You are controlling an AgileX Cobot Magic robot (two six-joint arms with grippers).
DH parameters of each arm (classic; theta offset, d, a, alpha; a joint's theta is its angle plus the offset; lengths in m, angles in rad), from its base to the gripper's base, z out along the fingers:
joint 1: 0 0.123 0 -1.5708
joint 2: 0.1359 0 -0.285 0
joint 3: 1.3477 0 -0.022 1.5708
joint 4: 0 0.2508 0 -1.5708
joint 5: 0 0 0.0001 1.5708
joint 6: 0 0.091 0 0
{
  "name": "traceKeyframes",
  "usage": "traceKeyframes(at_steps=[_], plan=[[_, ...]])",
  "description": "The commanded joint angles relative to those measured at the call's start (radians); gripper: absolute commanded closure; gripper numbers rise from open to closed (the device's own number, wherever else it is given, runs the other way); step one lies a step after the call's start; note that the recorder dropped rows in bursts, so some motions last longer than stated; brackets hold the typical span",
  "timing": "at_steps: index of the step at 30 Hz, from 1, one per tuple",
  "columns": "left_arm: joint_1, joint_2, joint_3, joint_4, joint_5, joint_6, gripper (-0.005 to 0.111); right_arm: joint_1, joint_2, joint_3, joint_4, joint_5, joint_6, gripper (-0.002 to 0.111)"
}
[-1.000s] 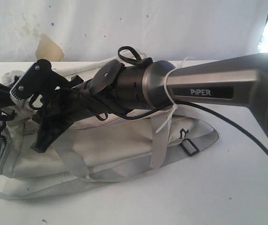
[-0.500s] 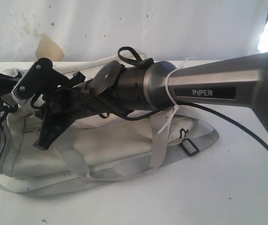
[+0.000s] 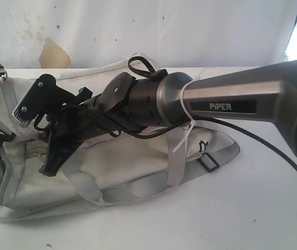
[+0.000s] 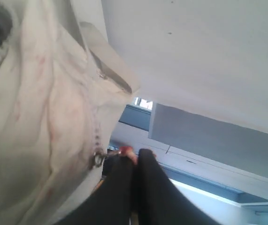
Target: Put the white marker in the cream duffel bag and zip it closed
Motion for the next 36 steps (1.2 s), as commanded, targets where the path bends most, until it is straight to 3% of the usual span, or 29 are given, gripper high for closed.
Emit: traceKeyframes(at_steps=[1,5,10,12,14,16,18,20,23,26,28,32,36], plan=[[0.018,0.056,-0.104,-0.110,-0.072,0.081,0.107,-0.004,0.005,0.019,-0.023,0.024,-0.001,0.108],[0.018,0.136,-0.202,-0.110,-0.099,0.086,0.107,-0.004,0.005,0.019,-0.023,0.014,-0.001,0.108],[0.018,0.162,-0.231,-0.110,-0.072,0.116,0.107,-0.004,0.005,0.019,-0.023,0.002,-0.001,0.108],[0.018,0.162,-0.231,-0.110,-0.024,0.203,0.105,-0.004,0.005,0.019,-0.023,0.002,-0.001,0.108],[0.018,0.162,-0.231,-0.110,0.012,0.256,0.092,-0.004,0.005,0.019,-0.021,0.013,-0.001,0.106],[0.018,0.162,-0.231,-0.110,0.012,0.287,0.070,-0.001,0.005,0.017,-0.017,0.017,-0.001,0.095],[0.018,0.162,-0.231,-0.110,0.012,0.287,0.045,-0.001,-0.003,0.015,-0.017,0.010,0.026,0.072],[0.018,0.162,-0.231,-0.110,0.012,0.316,0.033,-0.001,-0.021,0.015,-0.017,-0.028,0.132,0.059],[0.018,0.142,-0.231,-0.110,0.012,0.421,0.035,-0.001,-0.062,0.015,-0.021,-0.051,0.317,0.055],[0.018,0.093,-0.231,0.010,0.005,0.464,0.046,-0.007,-0.109,0.015,-0.025,-0.039,0.466,0.057],[0.018,0.066,-0.231,0.068,-0.030,0.474,0.047,-0.023,-0.128,0.015,-0.025,-0.010,0.556,0.059],[0.018,0.008,-0.231,0.132,-0.074,0.474,0.047,-0.072,-0.157,0.015,-0.065,0.122,0.758,0.061],[0.016,-0.079,-0.231,0.214,-0.108,0.474,0.048,-0.131,-0.172,0.003,-0.304,0.364,1.019,0.061]])
